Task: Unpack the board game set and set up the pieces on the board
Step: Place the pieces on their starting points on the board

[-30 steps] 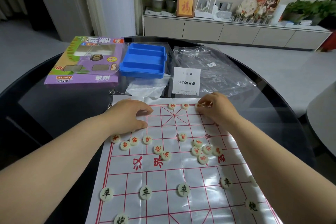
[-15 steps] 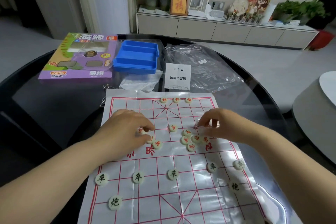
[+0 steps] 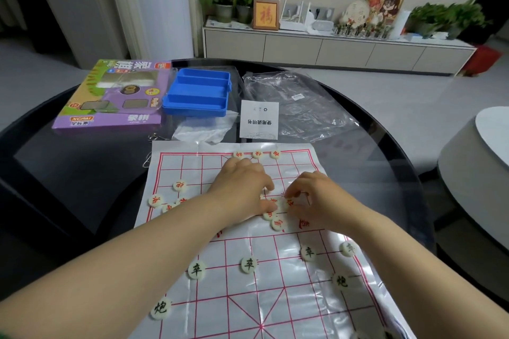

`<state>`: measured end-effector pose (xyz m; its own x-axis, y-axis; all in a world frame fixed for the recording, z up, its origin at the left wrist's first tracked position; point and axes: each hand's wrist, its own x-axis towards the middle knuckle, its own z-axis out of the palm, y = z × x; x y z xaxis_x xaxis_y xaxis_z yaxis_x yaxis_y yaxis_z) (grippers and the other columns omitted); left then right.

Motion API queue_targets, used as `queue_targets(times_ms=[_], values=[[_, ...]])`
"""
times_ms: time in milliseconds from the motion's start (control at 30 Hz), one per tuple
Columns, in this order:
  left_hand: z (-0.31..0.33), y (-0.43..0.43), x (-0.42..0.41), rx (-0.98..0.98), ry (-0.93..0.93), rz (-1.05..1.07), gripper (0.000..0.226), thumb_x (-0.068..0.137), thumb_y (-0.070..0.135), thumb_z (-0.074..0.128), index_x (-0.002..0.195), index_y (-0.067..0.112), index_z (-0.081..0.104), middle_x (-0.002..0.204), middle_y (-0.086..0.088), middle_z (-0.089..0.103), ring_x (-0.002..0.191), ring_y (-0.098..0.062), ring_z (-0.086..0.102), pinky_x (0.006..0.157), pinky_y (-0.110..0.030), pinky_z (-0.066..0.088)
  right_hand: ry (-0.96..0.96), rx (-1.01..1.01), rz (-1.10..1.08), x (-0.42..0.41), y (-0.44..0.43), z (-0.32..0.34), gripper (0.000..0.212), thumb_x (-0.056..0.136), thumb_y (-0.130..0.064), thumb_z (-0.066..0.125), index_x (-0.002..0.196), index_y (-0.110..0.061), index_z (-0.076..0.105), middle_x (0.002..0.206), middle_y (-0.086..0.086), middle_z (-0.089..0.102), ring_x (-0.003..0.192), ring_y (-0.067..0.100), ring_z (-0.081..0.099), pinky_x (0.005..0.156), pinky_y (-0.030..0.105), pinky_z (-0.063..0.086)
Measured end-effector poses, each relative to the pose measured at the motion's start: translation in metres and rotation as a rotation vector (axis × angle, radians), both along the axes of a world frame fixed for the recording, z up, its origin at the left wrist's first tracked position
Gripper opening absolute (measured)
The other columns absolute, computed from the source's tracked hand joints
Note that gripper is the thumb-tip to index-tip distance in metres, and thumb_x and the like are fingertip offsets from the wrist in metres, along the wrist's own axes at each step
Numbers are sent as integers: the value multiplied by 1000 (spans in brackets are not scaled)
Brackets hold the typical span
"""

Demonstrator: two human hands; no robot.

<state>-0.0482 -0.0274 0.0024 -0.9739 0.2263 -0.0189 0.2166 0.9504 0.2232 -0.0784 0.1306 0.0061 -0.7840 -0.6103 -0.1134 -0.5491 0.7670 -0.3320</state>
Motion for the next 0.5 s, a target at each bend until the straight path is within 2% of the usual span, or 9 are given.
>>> queue_targets(times_ms=[133,233,400,500], values=[[-2,2,-5,13,-18,-18,35,85,46,54,114,29,61,118,7,54,118,-15,35,104,-29,13,33,-78,-59,-7,8,1,24,83,-20,61,107,-14,63,105,1,57,101,15,45,84,20,34],[-2,2,-10,23,-22,-8,31,85,44,55,111,28,62,115,9,56,116,-14,36,104,-29,14,30,-117,-76,-9,10,1,23,83,-21,62,105,-14,64,93,-6,50,93,9,41,76,17,31],[3,-5,-11,20,65,-24,28,86,40,54,110,28,61,113,11,57,116,-10,38,102,-24,6,34,-176,-97,-13,4,4,19,84,-24,61,99,-14,64,89,-7,51,89,8,39,70,18,29],[12,-28,-11,62,70,41,27,86,38,55,111,30,59,111,14,57,116,-10,38,108,-29,10,58,-195,-99,-19,-9,9,22,85,-28,61,99,-12,65,90,-5,53,88,8,38,65,19,29]])
